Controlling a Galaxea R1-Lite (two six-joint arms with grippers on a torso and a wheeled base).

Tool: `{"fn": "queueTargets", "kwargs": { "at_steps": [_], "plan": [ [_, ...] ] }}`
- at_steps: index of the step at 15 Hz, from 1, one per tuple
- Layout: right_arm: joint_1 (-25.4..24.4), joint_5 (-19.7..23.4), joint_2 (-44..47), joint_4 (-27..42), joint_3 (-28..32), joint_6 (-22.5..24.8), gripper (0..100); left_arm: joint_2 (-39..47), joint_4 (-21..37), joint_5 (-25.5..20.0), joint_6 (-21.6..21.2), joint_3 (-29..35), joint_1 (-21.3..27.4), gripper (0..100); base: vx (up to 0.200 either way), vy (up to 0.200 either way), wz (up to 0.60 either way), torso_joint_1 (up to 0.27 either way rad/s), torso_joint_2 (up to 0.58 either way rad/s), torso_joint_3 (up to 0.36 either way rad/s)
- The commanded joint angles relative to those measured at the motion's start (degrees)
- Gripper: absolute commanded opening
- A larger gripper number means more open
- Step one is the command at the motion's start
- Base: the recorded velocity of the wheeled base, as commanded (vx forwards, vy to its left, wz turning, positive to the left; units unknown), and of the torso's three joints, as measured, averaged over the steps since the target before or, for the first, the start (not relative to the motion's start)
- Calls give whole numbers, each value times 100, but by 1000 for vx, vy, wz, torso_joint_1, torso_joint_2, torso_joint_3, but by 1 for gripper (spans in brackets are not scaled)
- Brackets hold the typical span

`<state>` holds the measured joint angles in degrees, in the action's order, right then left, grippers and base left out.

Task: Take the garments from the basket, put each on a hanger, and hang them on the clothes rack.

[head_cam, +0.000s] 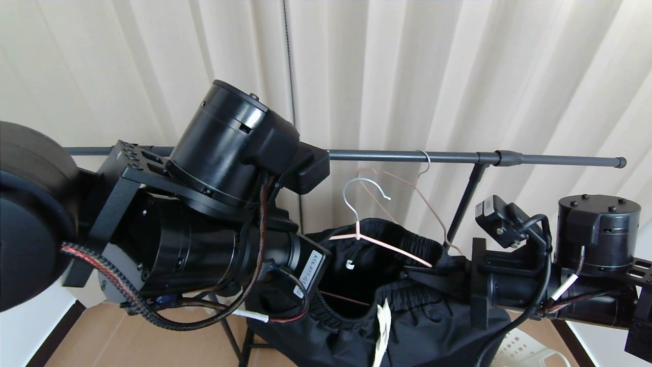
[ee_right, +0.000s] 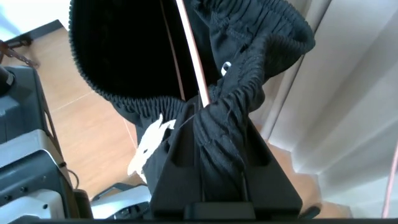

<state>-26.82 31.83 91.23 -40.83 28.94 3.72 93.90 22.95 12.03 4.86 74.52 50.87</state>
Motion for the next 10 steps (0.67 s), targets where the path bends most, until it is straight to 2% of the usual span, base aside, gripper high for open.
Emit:
{"fn": "queueTargets", "kwargs": {
  "at_steps": [1, 3, 7, 10],
  "plan": [
    [-8, 25, -9, -75, -2, -117, 0, -30, -10, 1, 15, -17, 63, 0, 0, 0, 0, 0, 0, 0],
    [-16, 87, -18, -329, -55, -302, 0, -30, -10, 1, -3, -61, 90, 0, 0, 0, 0, 0, 0, 0],
    [-25, 298, -62, -620, -178, -372, 0, 5, -37, 1, 23, -140, 134, 0, 0, 0, 0, 0, 0, 0],
    [-34, 368, -123, -918, -336, -416, 0, 181, -283, 18, 41, -131, 134, 0, 0, 0, 0, 0, 0, 0]
  ]
}}
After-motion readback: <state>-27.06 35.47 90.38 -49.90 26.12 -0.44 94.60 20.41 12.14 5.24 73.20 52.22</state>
